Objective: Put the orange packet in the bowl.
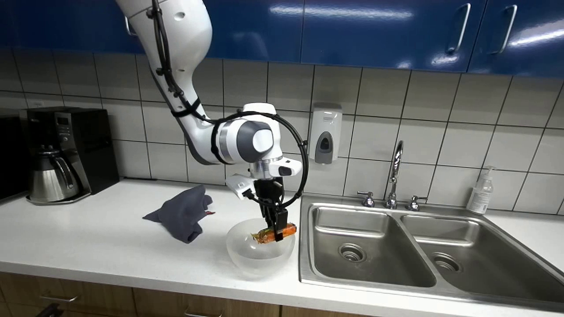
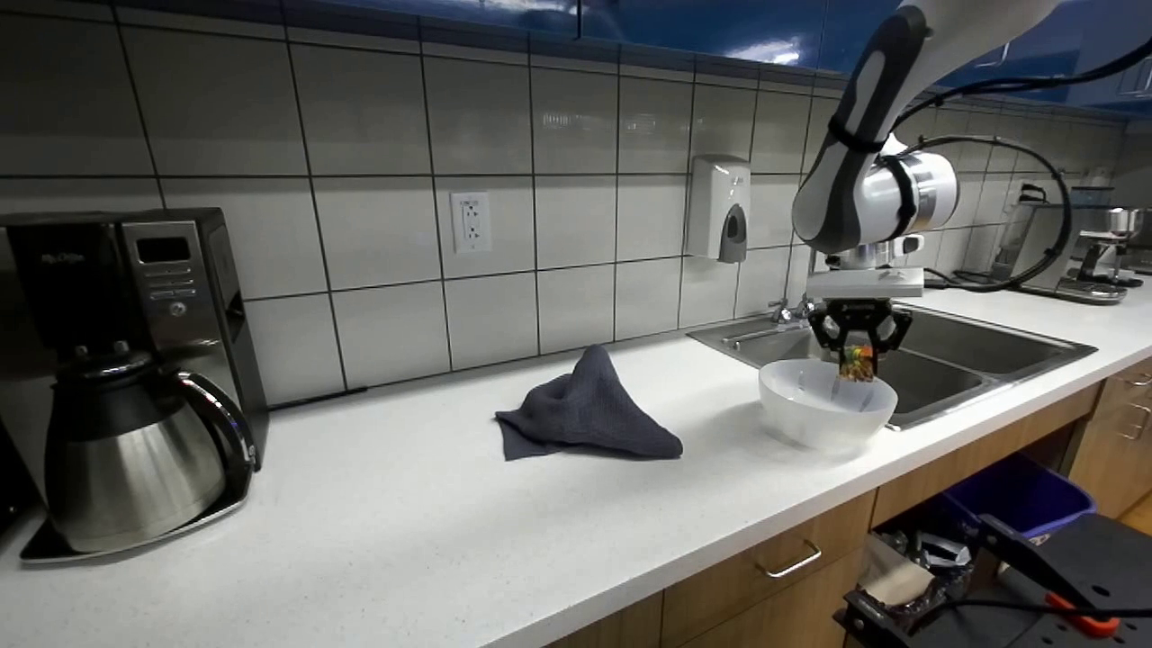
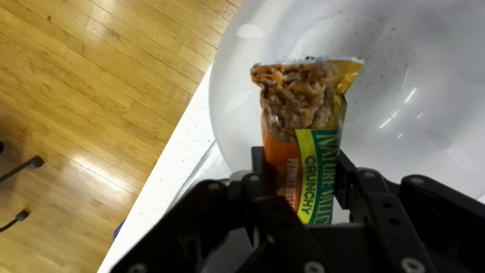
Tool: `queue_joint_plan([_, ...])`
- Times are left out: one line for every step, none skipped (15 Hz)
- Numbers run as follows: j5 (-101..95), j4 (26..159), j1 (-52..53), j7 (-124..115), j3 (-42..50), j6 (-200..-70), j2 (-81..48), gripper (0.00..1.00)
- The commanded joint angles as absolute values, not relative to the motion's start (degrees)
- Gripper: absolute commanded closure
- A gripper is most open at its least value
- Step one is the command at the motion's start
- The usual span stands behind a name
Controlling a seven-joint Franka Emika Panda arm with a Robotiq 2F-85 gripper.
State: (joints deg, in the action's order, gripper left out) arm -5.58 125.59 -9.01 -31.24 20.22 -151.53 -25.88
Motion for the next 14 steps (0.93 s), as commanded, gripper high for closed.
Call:
queue_joint_plan([-4.97,120.51,-6.79,-31.88,21.16,-149.77,-30.36,0.82])
queue_joint_plan([-4.99,119.87,-6.34,-31.8,21.26,-149.69,-30.94,0.82])
queue_joint_plan([-5.18,119.54,-5.68,-31.91,21.45,-149.67,-31.1,0.82])
queue_joint_plan([-5.29,119.6,-5.03,-32.08,21.61,-149.71,-30.97,0.32])
queue_joint_plan([-5.39,119.56,-4.5,-32.04,21.66,-149.83,-30.91,0.31])
queue_joint_plan([-5.55,119.79,-3.85,-32.06,21.74,-149.91,-30.66,0.26])
queue_joint_plan([-5.5,119.89,-3.44,-31.85,21.62,-149.82,-30.55,0.18])
queue_joint_plan([-5.58,120.06,-2.92,-31.83,21.63,-149.85,-30.45,0.12])
queue_joint_plan([-5.64,120.29,-2.51,-31.63,21.53,-149.74,-30.28,0.03])
queue_joint_plan([-5.61,120.7,-2.26,-31.01,21.22,-149.3,-29.78,0.0])
queue_joint_plan([-5.35,120.99,-2.3,-30.14,20.73,-148.87,-29.33,0.0])
queue_joint_plan([-5.34,121.43,-2.24,-29.42,20.5,-148.31,-28.74,0.0])
queue_joint_plan([-5.14,122.02,-2.34,-28.66,20.17,-147.82,-27.98,0.0])
queue_joint_plan([-5.04,122.59,-2.49,-27.96,19.98,-147.21,-27.12,0.0])
